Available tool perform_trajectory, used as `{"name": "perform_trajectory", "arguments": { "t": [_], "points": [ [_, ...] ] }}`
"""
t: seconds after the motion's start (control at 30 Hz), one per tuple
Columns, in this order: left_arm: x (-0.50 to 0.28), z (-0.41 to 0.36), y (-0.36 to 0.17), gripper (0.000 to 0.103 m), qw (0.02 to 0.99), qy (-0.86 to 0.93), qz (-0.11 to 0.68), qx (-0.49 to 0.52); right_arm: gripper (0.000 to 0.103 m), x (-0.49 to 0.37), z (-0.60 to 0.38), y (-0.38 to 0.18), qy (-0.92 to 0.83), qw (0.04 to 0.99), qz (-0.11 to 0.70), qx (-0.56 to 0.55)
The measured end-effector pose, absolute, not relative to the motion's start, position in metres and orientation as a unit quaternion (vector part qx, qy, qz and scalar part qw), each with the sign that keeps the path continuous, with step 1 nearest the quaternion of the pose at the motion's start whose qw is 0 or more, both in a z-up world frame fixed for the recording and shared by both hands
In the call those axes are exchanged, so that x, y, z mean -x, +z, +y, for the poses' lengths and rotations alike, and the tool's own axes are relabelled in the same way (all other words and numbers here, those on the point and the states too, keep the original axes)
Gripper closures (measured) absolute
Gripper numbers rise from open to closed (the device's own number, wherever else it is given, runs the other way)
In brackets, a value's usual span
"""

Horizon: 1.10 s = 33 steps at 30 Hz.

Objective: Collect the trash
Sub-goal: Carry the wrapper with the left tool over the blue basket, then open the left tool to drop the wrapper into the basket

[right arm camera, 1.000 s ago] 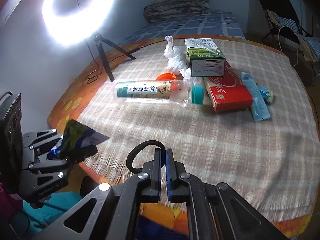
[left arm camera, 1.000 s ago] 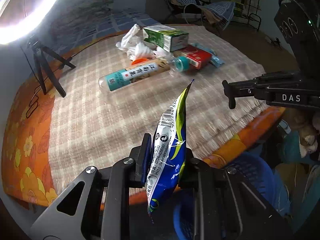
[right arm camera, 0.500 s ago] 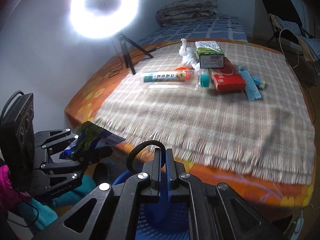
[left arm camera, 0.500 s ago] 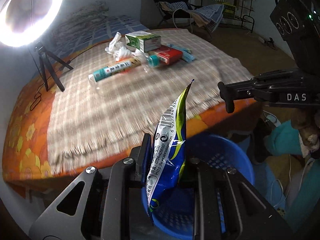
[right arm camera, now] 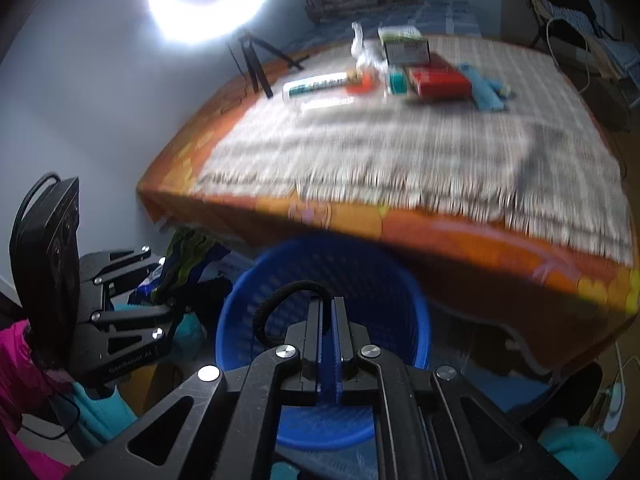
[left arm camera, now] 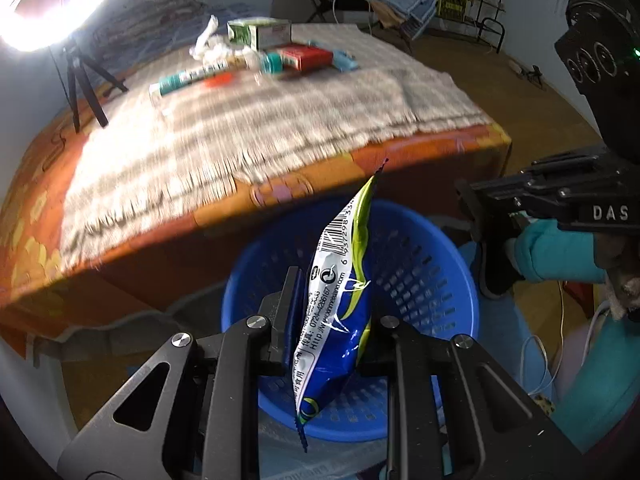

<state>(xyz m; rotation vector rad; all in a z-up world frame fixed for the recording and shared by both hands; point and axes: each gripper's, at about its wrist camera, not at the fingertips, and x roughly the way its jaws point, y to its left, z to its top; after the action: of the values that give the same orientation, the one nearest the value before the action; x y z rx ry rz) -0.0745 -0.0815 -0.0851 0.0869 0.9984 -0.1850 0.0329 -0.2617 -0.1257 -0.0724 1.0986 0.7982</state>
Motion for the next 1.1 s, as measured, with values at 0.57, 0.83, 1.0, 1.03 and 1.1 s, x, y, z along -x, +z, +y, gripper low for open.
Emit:
{"name": "perform_trajectory", "arguments": {
  "t": [0.57,0.83,1.0,1.03,1.1],
  "points": [
    [0.082,-0.078,-0.130,0.079,0.841,-0.081,0.533,-0.032,0.101,-0.013,-0.254,-0.173,0.370,0.744,0.553,0.064],
    [0.081,-0.080,-0.128,0.053,0.844,-0.080,0.529,-0.034,0.077,-0.013,-0.253,-0.180,0.368,0.737,0.563,0.068],
    [0.080,-0.079,-0.127,0.052,0.846,-0.077,0.527,-0.036,0.074,-0.013,-0.251,-0.180,0.365,0.739,0.562,0.071],
    [0.080,-0.079,-0.127,0.052,0.845,-0.076,0.528,-0.035,0.073,-0.013,-0.250,-0.180,0.364,0.739,0.562,0.073],
    [0.079,-0.078,-0.127,0.047,0.845,-0.074,0.529,-0.035,0.065,-0.013,-0.250,-0.181,0.362,0.740,0.562,0.076]
  ]
}}
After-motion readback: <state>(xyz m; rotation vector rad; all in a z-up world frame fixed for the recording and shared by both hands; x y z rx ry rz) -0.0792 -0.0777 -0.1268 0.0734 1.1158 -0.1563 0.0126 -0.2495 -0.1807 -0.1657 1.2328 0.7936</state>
